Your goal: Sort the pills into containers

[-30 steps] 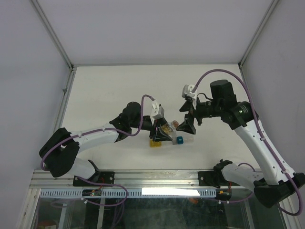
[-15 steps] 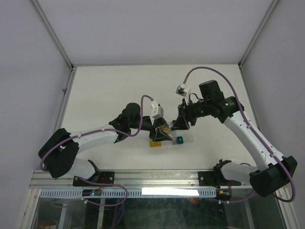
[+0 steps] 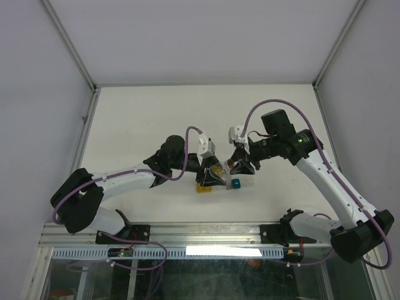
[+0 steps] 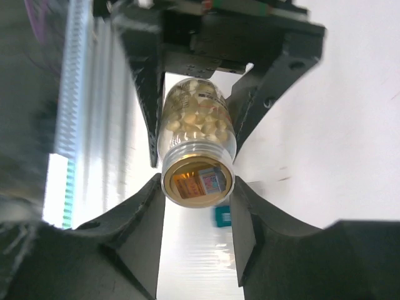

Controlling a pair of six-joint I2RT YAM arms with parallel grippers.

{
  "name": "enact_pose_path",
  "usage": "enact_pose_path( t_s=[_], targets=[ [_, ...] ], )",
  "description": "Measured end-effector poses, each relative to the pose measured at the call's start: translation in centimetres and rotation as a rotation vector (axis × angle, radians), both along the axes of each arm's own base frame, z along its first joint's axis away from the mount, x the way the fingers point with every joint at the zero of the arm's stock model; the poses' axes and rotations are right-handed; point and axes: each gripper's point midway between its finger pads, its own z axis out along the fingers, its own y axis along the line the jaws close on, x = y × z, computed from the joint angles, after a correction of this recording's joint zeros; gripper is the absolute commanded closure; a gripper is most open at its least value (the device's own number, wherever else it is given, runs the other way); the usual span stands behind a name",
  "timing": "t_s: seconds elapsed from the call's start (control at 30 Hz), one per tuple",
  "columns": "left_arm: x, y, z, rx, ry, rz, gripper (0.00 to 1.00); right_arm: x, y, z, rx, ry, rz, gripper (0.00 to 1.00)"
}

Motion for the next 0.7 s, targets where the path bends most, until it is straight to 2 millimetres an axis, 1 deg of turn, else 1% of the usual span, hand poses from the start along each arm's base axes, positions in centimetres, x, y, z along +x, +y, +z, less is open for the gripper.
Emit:
enact_pose_path(
  t_s=[0.07, 0.1, 0.13, 0.2, 0.23, 0.27, 0.33, 0.37, 0.4, 0.53, 0.63, 0.7],
  targets=[
    [-0.2, 0.0, 0.1, -0.003, 0.000, -0.009, 1.00, 0.1, -0.3, -0.1, 0.009, -0.188, 0.122, 0.86],
    [-0.3, 0.0, 0.2, -0.007, -0.002, -0.016, 1.00, 0.1, -0.4, 0.0, 0.010, -0.257, 0.170, 0.84],
    [-0.4, 0.0, 0.3, -0.011, -0.002, -0.024, 1.00, 0.2, -0.5, 0.0, 0.011, -0.326, 0.222, 0.74],
    [-0.4, 0.0, 0.3, -0.013, 0.002, -0.025, 1.00, 0.6, -0.5, 0.0, 0.013, -0.384, 0.258, 0.40],
    [-0.4, 0.0, 0.4, -0.014, 0.003, -0.026, 1.00, 0.7, -0.4, 0.1, 0.015, -0.394, 0.259, 0.27],
    [-0.4, 0.0, 0.4, -0.015, 0.005, -0.025, 1.00, 0.9, -0.3, 0.3, 0.021, -0.402, 0.253, 0.18],
    [-0.5, 0.0, 0.3, -0.011, 0.014, -0.025, 1.00, 1.4, 0.0, 0.7, 0.034, -0.388, 0.214, 0.07],
    [-0.5, 0.0, 0.3, -0.009, 0.018, -0.025, 1.00, 1.6, 0.1, 1.0, 0.041, -0.367, 0.183, 0.04],
    [-0.5, 0.0, 0.3, -0.009, 0.019, -0.025, 1.00, 1.6, 0.1, 1.2, 0.045, -0.346, 0.158, 0.03],
    [-0.4, 0.0, 0.3, -0.009, 0.019, -0.018, 1.00, 1.2, 0.0, 2.3, 0.071, -0.191, 0.009, 0.02],
    [-0.1, 0.0, 0.4, -0.014, 0.016, 0.001, 1.00, 0.8, 0.3, 2.9, 0.104, -0.067, -0.092, 0.05],
    [-0.1, 0.1, 0.4, -0.015, 0.017, 0.010, 1.00, 0.5, 0.5, 2.6, 0.111, 0.040, -0.157, 0.10]
  ],
)
